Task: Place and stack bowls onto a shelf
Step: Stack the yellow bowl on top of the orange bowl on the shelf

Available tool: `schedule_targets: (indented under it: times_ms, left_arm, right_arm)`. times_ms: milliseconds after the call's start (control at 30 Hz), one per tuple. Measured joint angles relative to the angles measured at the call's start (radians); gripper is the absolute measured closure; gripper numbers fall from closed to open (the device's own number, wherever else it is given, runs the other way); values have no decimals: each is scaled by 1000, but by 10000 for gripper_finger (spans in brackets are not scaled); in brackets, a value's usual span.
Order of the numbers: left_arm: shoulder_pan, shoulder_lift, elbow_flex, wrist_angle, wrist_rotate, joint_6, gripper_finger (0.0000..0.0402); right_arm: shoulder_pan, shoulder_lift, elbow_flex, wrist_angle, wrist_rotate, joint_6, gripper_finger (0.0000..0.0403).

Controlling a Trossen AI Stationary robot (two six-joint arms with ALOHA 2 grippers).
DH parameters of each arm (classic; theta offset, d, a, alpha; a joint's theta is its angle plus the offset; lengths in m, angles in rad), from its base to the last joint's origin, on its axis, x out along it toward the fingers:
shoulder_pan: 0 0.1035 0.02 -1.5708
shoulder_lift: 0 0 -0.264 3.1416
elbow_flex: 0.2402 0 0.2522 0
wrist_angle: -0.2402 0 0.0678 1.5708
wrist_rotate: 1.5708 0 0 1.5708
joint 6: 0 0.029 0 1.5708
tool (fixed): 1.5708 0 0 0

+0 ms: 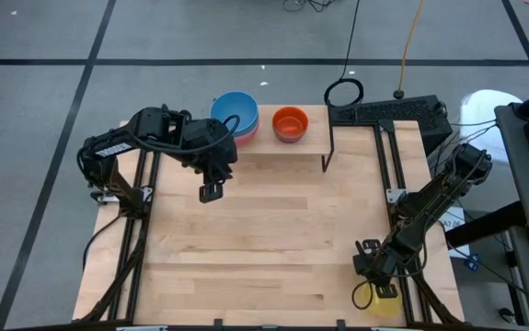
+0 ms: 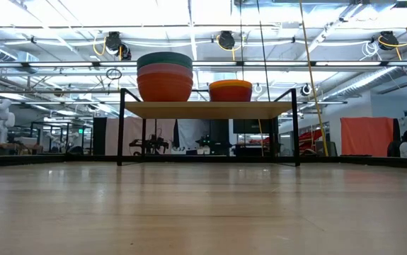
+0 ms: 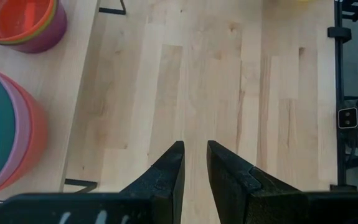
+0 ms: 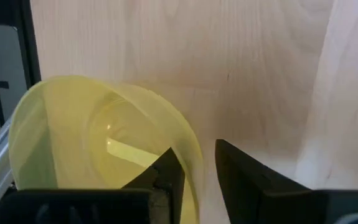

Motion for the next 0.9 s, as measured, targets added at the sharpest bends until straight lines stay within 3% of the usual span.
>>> schedule_targets:
  times_ms: [200,500,700,900]
  left_arm:
    - [0,0,0,0,0,2,330]
    - [0,0,0,0,0,2,330]
    - [0,0,0,-22,-1,7,330]
    - [1,-18,0,-19,-14,15,330]
  right_arm:
    - [0,0,0,19,-1,19,395]
    - [-105,-41,11,81,61,-47,402]
    - [-287,-111,125,-243,291,-155,402]
    - [-515,-103,375,-540,392,-416,402]
